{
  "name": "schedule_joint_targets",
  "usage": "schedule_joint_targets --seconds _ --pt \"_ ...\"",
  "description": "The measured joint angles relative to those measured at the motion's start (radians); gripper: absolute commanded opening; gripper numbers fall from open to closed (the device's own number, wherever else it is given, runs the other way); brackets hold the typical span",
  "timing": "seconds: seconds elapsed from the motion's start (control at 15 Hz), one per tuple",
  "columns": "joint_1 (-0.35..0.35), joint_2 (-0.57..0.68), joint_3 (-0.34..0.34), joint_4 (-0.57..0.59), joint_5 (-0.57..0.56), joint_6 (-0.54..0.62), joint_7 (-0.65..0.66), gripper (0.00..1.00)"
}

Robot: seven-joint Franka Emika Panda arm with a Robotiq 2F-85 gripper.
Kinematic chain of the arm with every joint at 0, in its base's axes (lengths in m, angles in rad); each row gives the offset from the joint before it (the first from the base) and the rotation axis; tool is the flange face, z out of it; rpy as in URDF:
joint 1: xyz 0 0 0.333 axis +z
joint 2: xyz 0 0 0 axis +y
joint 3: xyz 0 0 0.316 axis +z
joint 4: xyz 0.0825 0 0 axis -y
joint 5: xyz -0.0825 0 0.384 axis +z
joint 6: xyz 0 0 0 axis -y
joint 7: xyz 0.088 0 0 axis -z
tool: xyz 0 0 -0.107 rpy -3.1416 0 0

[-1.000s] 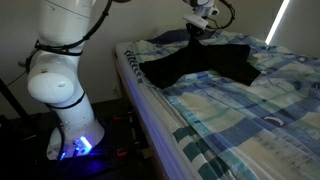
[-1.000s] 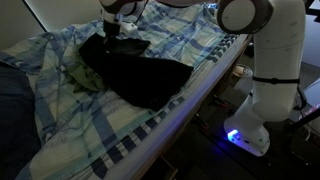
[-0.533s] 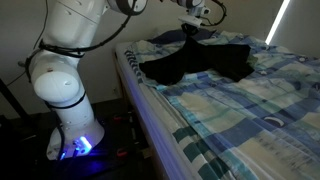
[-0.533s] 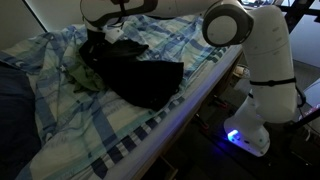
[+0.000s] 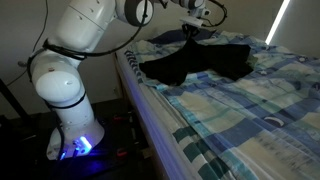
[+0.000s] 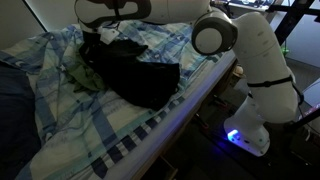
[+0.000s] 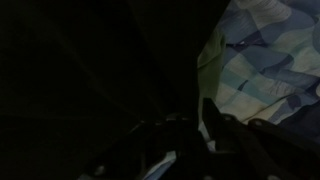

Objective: Fold the black trousers in half

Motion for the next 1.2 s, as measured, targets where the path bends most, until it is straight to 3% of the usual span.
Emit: schedule_joint_targets --seconds 0.4,0.87,1.2 --pt "-0.002 0.007 -0.006 0.063 0.0 -0.056 0.016 0.98" --pt "-0.033 -0.094 -0.024 0.057 0.0 -0.091 0.101 1.0" --pt "-0.089 -0.212 -0.055 -0.076 0.005 -0.095 0.178 1.0"
